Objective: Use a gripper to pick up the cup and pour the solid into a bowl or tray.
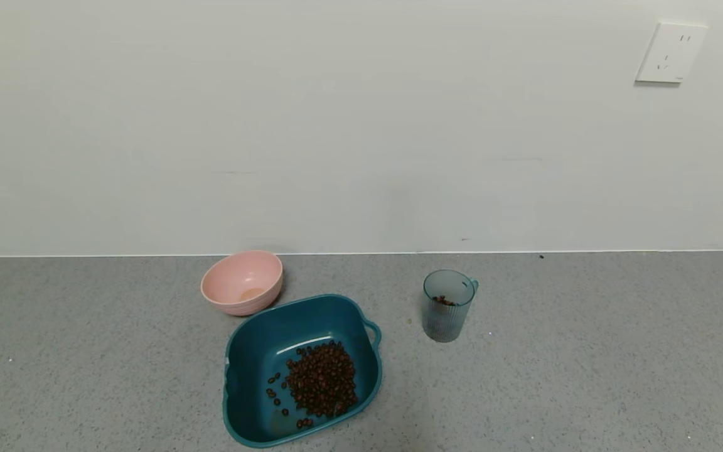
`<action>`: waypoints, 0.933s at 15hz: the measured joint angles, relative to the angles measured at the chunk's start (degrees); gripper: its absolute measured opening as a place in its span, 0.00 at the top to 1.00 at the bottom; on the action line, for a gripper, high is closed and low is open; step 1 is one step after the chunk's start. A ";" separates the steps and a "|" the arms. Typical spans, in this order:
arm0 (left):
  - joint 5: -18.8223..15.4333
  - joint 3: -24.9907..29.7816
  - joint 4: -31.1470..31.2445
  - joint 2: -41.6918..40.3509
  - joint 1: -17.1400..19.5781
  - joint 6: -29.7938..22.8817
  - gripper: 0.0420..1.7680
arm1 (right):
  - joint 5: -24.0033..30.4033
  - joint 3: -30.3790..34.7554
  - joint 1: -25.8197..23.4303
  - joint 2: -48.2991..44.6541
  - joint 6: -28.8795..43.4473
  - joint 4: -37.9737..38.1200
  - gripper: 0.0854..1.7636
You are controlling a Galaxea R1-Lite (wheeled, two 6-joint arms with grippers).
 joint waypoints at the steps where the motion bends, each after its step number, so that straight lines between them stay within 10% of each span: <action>1: 0.00 0.00 0.00 0.00 0.00 0.00 0.01 | 0.00 0.00 -0.02 0.00 -0.04 0.00 0.04; 14: 0.00 0.00 0.00 0.00 0.00 0.00 0.01 | 0.07 0.01 -0.10 -0.02 -0.37 0.51 0.03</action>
